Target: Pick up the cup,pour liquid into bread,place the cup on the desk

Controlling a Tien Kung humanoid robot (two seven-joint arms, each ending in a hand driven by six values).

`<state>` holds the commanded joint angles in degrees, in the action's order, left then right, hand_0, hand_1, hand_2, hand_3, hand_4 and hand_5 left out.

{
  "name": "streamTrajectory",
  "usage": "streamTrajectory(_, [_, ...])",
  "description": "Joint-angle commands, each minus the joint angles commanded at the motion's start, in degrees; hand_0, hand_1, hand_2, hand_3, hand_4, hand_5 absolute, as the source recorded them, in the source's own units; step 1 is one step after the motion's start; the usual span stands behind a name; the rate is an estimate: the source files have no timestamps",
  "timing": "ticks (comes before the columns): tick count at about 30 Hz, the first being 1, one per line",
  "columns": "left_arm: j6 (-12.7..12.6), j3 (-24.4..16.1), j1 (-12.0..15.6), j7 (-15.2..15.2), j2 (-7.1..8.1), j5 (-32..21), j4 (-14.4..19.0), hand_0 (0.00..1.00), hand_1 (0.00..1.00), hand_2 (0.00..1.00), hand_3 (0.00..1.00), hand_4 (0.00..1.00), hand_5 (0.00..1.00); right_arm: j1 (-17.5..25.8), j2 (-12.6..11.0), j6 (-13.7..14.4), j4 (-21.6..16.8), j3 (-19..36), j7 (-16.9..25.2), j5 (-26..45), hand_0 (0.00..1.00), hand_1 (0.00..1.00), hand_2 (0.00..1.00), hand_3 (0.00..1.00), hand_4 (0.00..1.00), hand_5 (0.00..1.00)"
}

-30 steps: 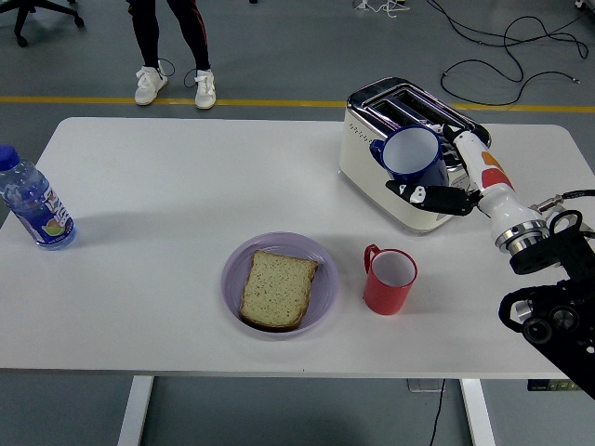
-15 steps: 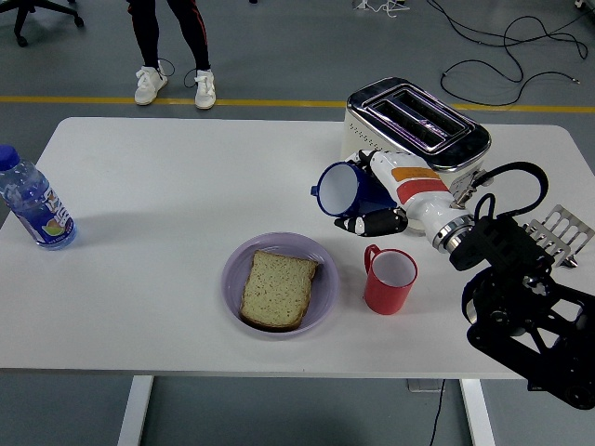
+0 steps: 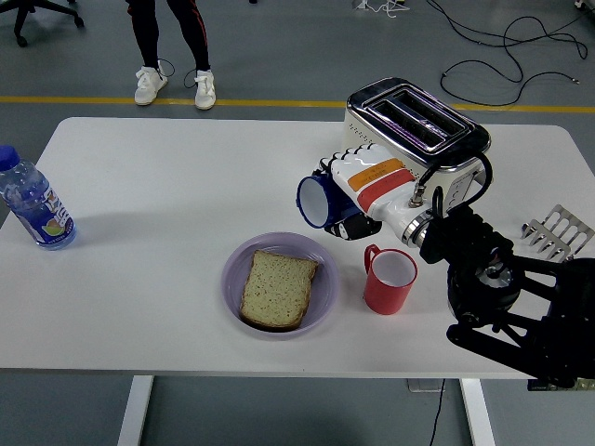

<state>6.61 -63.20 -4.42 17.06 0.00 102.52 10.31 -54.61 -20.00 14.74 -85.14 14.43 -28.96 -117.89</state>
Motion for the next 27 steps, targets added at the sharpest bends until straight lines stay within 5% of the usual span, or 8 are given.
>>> streamTrajectory(14, [-0.07,0.23,-0.26,0.04,0.0,-0.34,0.0,0.658,0.691,0.706,0.591,0.308,0.873,-8.59,2.36,-1.2,0.48,-8.41,-5.88,-5.82,0.309,0.267,0.458,0.535,0.651,0.002])
streamTrajectory(27, [-0.09,0.3,-0.22,0.0,0.0,-0.61,0.0,0.658,0.691,0.706,0.591,0.309,0.87,-10.87,3.94,-2.48,-0.21,-11.85,-8.02,-6.75,0.288,0.256,0.456,0.538,0.631,0.002])
